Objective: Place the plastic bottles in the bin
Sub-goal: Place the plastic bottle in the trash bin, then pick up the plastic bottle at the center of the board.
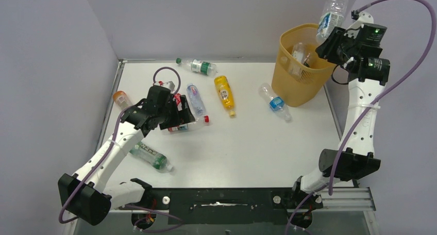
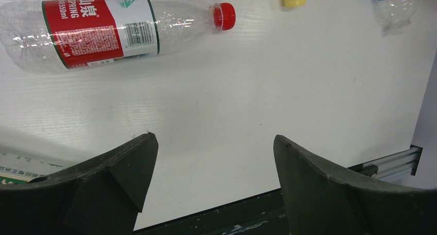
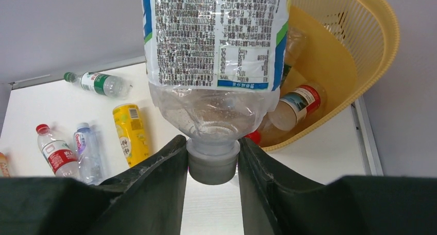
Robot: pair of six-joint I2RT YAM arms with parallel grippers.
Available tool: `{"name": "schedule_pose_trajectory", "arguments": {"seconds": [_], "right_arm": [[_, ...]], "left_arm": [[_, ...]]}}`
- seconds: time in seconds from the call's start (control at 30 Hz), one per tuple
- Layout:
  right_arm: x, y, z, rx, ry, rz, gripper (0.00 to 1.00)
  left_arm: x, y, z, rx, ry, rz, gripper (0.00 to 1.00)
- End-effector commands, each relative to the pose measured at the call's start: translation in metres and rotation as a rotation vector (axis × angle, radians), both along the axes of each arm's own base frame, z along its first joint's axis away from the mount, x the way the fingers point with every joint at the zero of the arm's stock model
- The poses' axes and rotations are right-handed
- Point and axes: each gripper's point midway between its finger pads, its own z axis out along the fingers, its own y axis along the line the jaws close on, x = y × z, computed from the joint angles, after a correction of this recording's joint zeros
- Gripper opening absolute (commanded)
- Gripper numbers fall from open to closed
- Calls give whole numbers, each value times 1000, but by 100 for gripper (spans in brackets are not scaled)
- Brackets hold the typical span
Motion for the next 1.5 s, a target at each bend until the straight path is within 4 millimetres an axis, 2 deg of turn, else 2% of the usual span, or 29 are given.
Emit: {"name": "schedule_pose_trajectory", "arguments": {"seconds": [0.0, 0.07, 0.13, 0.23, 0.43, 0.6, 0.63, 0.8, 0.83, 0.97, 1.13, 1.2, 1.3, 1.47], "right_arm": [[9, -5, 13, 42, -50, 52, 48], [11, -10, 11, 55, -45, 44, 68], [11, -10, 8, 64, -37, 43, 83], [11, -9, 6, 69, -31, 47, 89], [1, -2, 11, 85, -36, 61, 90], [-14, 17, 17, 92, -45, 92, 91], [-18, 24, 22, 90, -54, 106, 91], [-36, 68, 16, 74, -36, 170, 91], [-41, 81, 11, 79, -24, 197, 92], [-60, 113, -1, 87, -6, 247, 92], [-82, 136, -29, 89, 42, 286, 92], [-88, 140, -40, 87, 64, 293, 92], [-96, 147, -54, 85, 87, 305, 92], [-102, 160, -70, 77, 117, 321, 92]], "left_arm": [[8, -4, 20, -36, -68, -5, 84], [8, -4, 19, -35, -65, -5, 84], [9, -5, 18, -36, -62, -6, 84], [10, -5, 18, -35, -62, -6, 83], [13, -2, 18, 2, -51, -9, 88], [19, 2, 13, 36, -27, 6, 90], [20, 3, 11, 45, -20, 11, 90], [34, 14, 5, 125, -14, 36, 90], [39, 17, 2, 148, -11, 40, 90], [55, 26, -8, 216, 1, 27, 90], [69, 25, -31, 241, 46, 6, 90], [73, 20, -36, 218, 58, 11, 90], [83, 4, -33, 133, 41, 19, 90], [103, -42, -12, -74, 11, 16, 90]]}}
